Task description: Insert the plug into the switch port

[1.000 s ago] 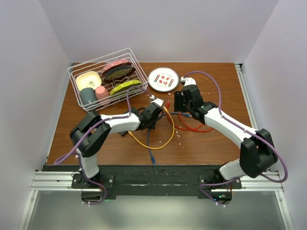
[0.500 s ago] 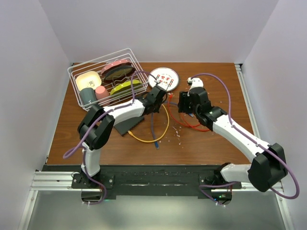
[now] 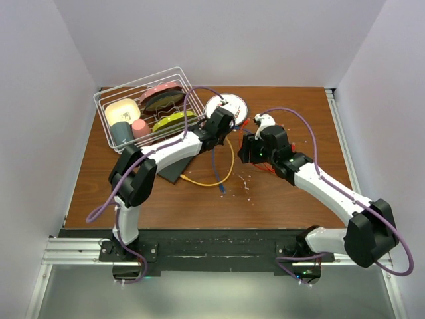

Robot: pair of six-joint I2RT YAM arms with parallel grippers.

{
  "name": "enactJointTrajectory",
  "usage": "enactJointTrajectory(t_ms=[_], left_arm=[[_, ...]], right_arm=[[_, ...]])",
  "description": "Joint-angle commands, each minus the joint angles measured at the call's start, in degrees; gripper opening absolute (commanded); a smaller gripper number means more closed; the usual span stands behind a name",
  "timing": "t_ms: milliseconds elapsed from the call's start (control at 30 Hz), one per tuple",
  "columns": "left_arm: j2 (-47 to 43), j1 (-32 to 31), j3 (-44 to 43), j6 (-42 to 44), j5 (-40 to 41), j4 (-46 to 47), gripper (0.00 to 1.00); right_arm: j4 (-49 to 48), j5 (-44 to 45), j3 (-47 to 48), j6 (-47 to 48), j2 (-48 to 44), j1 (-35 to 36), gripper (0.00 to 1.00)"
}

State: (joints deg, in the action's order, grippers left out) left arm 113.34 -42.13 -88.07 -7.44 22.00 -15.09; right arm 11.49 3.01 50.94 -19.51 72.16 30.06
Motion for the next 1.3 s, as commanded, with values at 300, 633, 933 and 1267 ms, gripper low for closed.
enactJointTrajectory(t_ms=[300, 633, 933, 1267], left_arm=[[-7.51, 1.78, 3.69, -1.25, 0.86, 0.24, 0.77], [-22.36, 8.46, 19.85, -8.11, -13.99, 1.82, 1.0], [-33.43, 10.05, 30.14, -10.75, -17.78, 3.84, 1.0], [-38.02, 10.14, 37.18, -12.77, -20.33, 7.35, 0.98]], right_arm=[[-11.93, -14.0, 0.38, -2.3, 9.48, 3.15, 0.59], [-6.04, -4.42, 9.43, 0.61, 23.44, 11.77, 0.56], [-4.89, 6.64, 14.98, 0.96, 32.16, 15.11, 0.48], [-0.77, 14.65, 20.51, 1.4, 41.91, 18.62, 0.33]])
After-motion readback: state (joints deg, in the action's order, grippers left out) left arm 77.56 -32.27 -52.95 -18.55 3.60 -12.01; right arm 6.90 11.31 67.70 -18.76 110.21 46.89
